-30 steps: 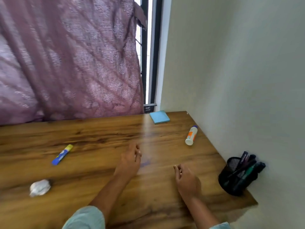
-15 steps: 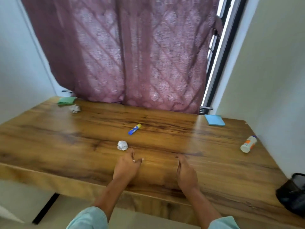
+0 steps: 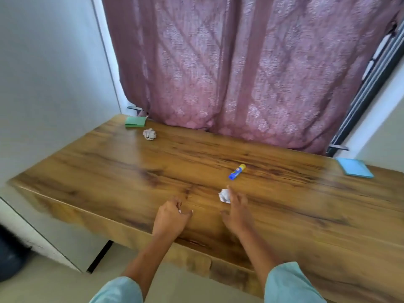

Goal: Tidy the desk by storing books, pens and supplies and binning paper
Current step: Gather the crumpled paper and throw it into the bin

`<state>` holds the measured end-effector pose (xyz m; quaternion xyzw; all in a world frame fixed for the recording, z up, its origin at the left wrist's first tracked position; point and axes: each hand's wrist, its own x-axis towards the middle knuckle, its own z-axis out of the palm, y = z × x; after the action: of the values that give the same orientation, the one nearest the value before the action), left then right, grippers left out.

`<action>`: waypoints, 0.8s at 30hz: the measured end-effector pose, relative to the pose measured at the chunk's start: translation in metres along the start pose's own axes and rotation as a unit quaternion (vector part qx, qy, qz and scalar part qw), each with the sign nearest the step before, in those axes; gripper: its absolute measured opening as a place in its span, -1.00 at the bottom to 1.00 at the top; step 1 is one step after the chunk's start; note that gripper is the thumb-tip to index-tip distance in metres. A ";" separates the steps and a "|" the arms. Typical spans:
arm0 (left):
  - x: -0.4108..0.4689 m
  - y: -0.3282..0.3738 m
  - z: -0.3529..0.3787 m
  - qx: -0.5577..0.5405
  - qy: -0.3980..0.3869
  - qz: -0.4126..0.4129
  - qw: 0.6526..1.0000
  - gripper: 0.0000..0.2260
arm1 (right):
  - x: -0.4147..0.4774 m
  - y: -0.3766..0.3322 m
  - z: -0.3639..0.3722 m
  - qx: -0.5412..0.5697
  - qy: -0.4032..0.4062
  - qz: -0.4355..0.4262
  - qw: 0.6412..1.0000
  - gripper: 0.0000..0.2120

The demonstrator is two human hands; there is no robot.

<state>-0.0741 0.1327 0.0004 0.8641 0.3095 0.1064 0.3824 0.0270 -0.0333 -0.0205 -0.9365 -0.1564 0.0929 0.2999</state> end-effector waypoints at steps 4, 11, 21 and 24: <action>0.034 -0.036 -0.037 -0.017 -0.004 -0.008 1.000 -0.64 | 0.026 -0.027 0.027 -0.017 0.026 0.052 0.998 -0.39; 0.094 -0.093 -0.109 -0.025 -0.020 -0.032 0.999 -0.81 | 0.049 -0.107 0.080 -0.052 0.066 0.034 0.996 -0.87; 0.155 -0.134 -0.157 -0.063 0.050 0.002 0.997 -0.82 | 0.130 -0.202 0.132 -0.038 0.046 -0.002 0.998 -0.69; 0.182 -0.139 -0.161 -0.075 0.061 -0.006 0.995 -0.82 | 0.172 -0.226 0.145 0.013 0.041 -0.012 0.999 -0.74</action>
<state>-0.0621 0.4123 -0.0004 0.8227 0.3287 0.1801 0.4273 0.0949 0.2782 -0.0166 -0.9336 -0.1537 0.0532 0.3193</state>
